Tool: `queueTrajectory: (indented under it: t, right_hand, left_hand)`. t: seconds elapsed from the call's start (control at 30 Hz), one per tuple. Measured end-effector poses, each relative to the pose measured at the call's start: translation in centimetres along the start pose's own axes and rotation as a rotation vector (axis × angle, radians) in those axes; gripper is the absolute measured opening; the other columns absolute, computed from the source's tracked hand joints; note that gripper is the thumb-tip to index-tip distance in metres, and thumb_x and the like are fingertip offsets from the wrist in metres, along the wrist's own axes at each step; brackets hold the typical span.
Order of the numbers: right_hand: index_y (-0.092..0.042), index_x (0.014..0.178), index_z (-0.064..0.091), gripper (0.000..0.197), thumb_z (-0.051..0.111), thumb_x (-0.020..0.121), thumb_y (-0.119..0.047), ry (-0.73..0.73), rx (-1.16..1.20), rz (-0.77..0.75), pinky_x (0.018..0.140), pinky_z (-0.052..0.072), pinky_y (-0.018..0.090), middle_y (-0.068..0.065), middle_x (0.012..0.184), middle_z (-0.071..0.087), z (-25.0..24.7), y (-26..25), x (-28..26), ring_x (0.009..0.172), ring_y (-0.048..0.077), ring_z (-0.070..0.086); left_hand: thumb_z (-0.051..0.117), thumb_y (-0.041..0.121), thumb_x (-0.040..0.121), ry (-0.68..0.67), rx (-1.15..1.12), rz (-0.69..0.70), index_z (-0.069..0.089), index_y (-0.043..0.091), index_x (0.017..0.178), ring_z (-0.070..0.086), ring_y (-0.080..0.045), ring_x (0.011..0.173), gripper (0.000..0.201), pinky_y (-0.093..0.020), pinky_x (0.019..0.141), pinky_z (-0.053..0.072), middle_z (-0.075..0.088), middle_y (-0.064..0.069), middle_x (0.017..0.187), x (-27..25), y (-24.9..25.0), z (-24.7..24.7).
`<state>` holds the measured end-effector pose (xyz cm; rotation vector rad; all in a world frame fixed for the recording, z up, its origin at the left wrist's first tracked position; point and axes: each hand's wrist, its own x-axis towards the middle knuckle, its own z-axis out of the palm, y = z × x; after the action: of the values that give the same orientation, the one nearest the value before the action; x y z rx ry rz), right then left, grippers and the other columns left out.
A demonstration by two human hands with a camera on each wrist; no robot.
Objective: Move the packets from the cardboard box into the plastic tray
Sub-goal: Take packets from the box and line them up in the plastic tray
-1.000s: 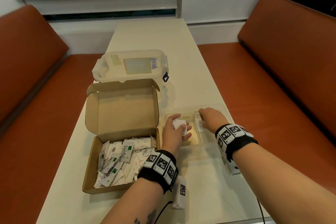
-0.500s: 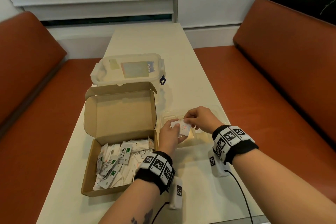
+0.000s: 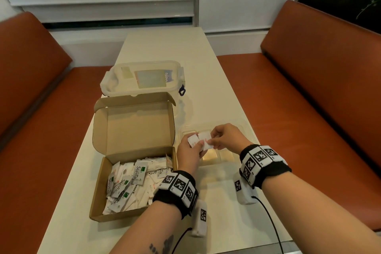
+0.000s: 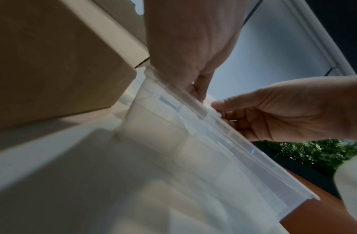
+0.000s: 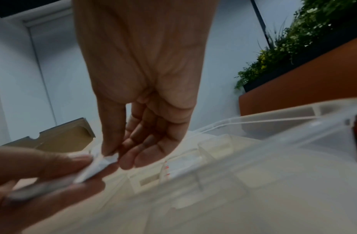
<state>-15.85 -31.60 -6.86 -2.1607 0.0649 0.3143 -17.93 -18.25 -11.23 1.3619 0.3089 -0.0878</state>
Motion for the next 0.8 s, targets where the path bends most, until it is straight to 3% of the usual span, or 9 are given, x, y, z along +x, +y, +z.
queueTrajectory:
  t: [0.1, 0.23, 0.37, 0.53, 0.7, 0.8]
  right_hand:
    - [-0.004, 0.088, 0.068, 0.009, 0.07, 0.083, -0.011, 0.106, -0.031, -0.02, 0.061, 0.052, 0.022, 0.005, 0.072, 0.065, -1.0, 0.1, 0.2, 0.062, 0.013, 0.058]
    - [-0.006, 0.098, 0.072, 0.015, 0.061, 0.089, -0.011, 0.25, -0.373, -0.003, 0.083, 0.051, 0.031, 0.01, 0.097, 0.071, -3.1, 0.8, 0.9, 0.09, 0.022, 0.064]
    - [-0.005, 0.101, 0.071, 0.018, 0.057, 0.09, -0.006, 0.113, -0.547, 0.041, 0.088, 0.049, 0.029, 0.011, 0.106, 0.069, -3.0, 1.6, 1.3, 0.099, 0.024, 0.063]
    - [-0.008, 0.1, 0.072, 0.019, 0.057, 0.089, -0.005, 0.035, -0.63, 0.039, 0.089, 0.051, 0.033, 0.011, 0.107, 0.069, -1.5, 2.0, 1.7, 0.097, 0.026, 0.064]
    - [-0.01, 0.105, 0.071, 0.021, 0.057, 0.09, -0.007, -0.007, -0.703, 0.043, 0.092, 0.049, 0.034, 0.01, 0.111, 0.068, -1.2, 2.2, 2.1, 0.101, 0.026, 0.063]
    - [-0.009, 0.105, 0.067, 0.02, 0.056, 0.09, -0.006, 0.017, -0.731, 0.025, 0.086, 0.049, 0.03, 0.01, 0.111, 0.064, -1.2, 2.5, 2.1, 0.099, 0.027, 0.061]
  left_hand:
    - [0.042, 0.0, 0.096, 0.002, -0.025, -0.027, 0.056, 0.013, 0.115, 0.064, -0.019, 0.096, 0.027, -0.028, 0.077, 0.057, 0.063, -0.007, 0.103, 0.0, 0.1, 0.0]
    - [0.031, 0.002, 0.099, 0.001, -0.065, -0.075, 0.054, 0.011, 0.12, 0.062, -0.021, 0.1, 0.032, -0.029, 0.079, 0.053, 0.062, -0.012, 0.103, 0.0, 0.4, -0.1]
    - [0.029, 0.003, 0.099, -0.009, -0.06, -0.073, 0.054, 0.011, 0.123, 0.062, -0.019, 0.1, 0.034, -0.024, 0.072, 0.054, 0.062, -0.011, 0.105, -0.1, 0.4, -0.2]
    - [0.03, 0.004, 0.1, -0.022, -0.037, -0.063, 0.053, 0.012, 0.123, 0.063, -0.017, 0.099, 0.034, -0.021, 0.061, 0.053, 0.063, -0.009, 0.105, -0.3, 0.5, -0.3]
    - [0.03, 0.006, 0.1, -0.032, -0.014, -0.05, 0.053, 0.013, 0.123, 0.062, -0.018, 0.103, 0.033, -0.022, 0.066, 0.053, 0.063, -0.008, 0.105, -0.5, 0.5, -0.3]
    - [0.03, 0.005, 0.1, -0.041, 0.002, -0.045, 0.052, 0.012, 0.124, 0.061, -0.02, 0.105, 0.033, -0.024, 0.073, 0.054, 0.063, -0.01, 0.108, -0.5, 0.6, -0.2]
